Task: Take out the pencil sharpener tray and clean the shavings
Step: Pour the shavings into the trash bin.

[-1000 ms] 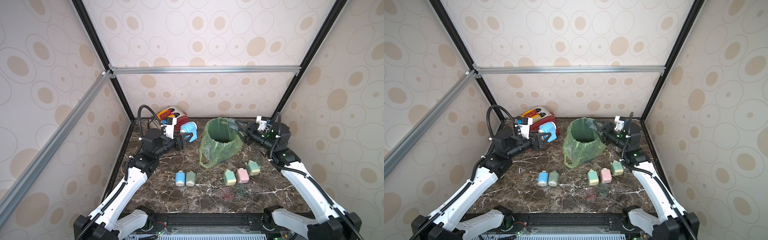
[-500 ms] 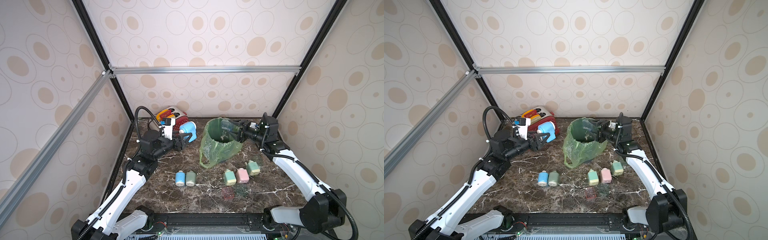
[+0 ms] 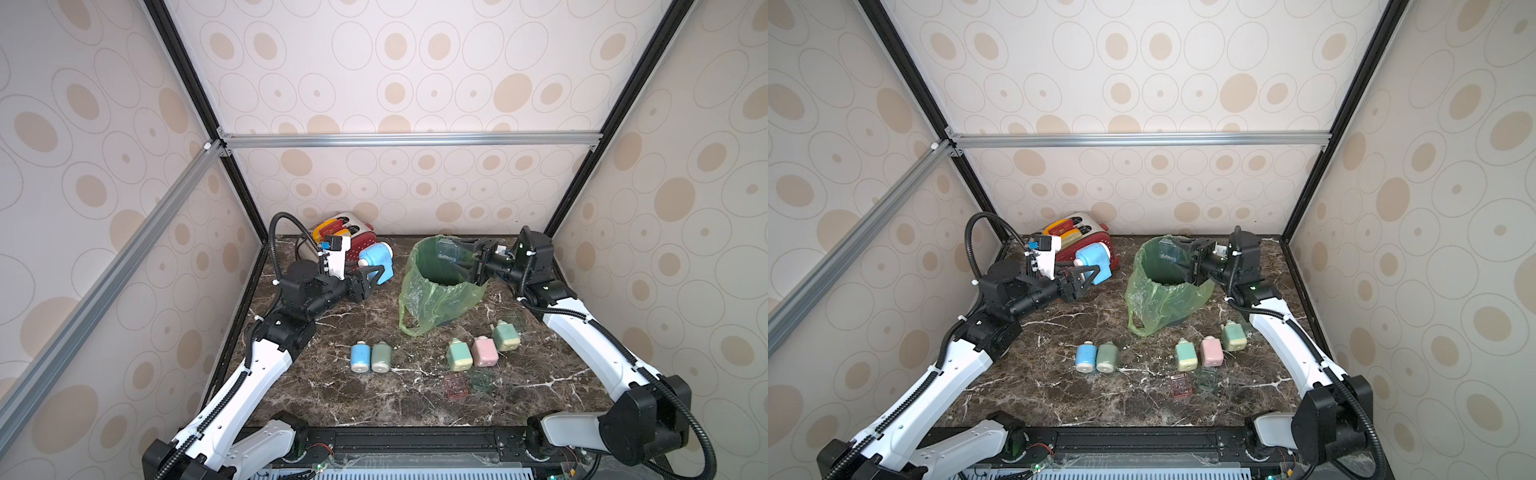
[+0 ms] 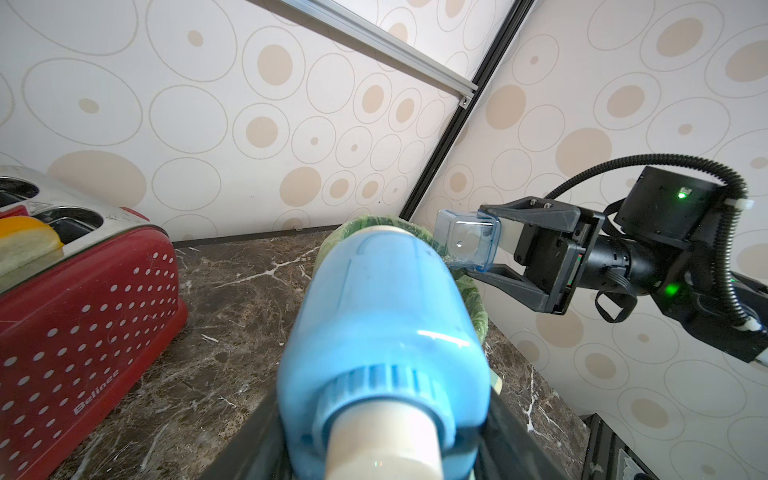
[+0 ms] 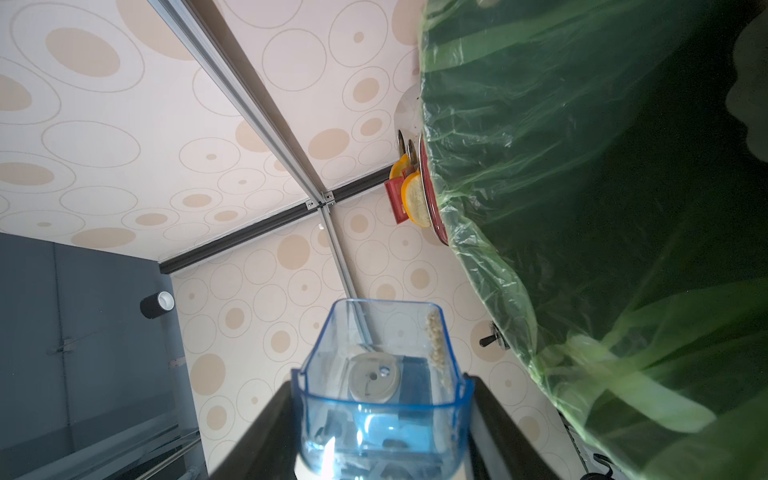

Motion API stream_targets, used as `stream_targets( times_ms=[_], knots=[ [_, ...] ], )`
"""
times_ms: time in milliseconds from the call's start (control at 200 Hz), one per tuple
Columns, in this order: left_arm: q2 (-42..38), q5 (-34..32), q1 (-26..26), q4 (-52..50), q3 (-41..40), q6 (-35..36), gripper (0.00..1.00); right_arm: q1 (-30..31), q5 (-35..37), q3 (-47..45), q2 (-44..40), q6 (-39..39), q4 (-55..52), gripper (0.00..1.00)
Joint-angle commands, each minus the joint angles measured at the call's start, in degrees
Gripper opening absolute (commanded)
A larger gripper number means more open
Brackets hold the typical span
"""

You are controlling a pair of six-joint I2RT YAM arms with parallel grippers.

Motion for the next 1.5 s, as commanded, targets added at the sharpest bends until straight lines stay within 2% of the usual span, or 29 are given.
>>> stream_targets(
  times_ms=[0,110,215,290,351,646,706,821,906,1177,1272,1387,1492],
  knots=[
    [-1.44,-0.01,0.21,2.83,0.94,0.42,0.0,0.33,-1.45,-2.78,0.81,5.57,6.17,0.0],
    [-1.54,0.12,0.26,2.83,0.94,0.34,0.0,0.34,0.13,0.72,-0.98,1.9,1.83,0.0],
    [-1.78,0.16,0.21,2.91,0.94,0.34,0.0,0.25,0.37,-0.8,-1.72,0.16,-3.13,0.0],
    [-2.11,0.17,0.28,3.27,0.63,0.34,0.0,0.39,-1.03,-6.24,-0.91,4.67,4.02,0.0],
    [-2.22,0.17,0.22,3.36,0.5,0.25,0.0,0.48,-1.44,-7.19,-0.67,5.93,6.59,0.0],
    [-2.29,0.21,0.21,3.37,0.67,0.33,0.0,0.4,-1.66,5.85,-1.45,-2.66,-2.01,0.0],
    [-2.48,-0.02,0.28,3.36,0.67,0.38,0.0,0.33,-2.1,3.77,-1.41,-3.29,-3.25,0.0],
    [-2.23,0.21,0.26,3.44,0.67,0.34,0.0,0.8,-2.57,-5.77,-0.85,1.77,4.66,0.0],
    [-1.84,0.37,0.27,3.68,0.67,0.17,0.0,0.83,-2.75,-7.68,-1.06,2.51,5.64,0.0],
    [-2.21,0.34,0.29,3.71,0.59,0.4,0.0,0.84,-1.89,3.31,-2.51,-3.18,-2.84,0.0],
    [-2.31,0.22,0.29,3.62,0.5,0.57,0.0,0.77,-1.47,-0.57,-2.89,-2.2,-1.66,0.0],
    [-2.21,0.43,0.27,3.62,0.56,0.45,0.0,1.04,-1.79,-9.01,-2.54,2.74,5.96,0.0],
    [-2.14,0.51,0.24,3.71,0.5,0.34,0.0,1.13,-1.52,-10.08,-3.26,2.9,6.76,0.0]
  ],
)
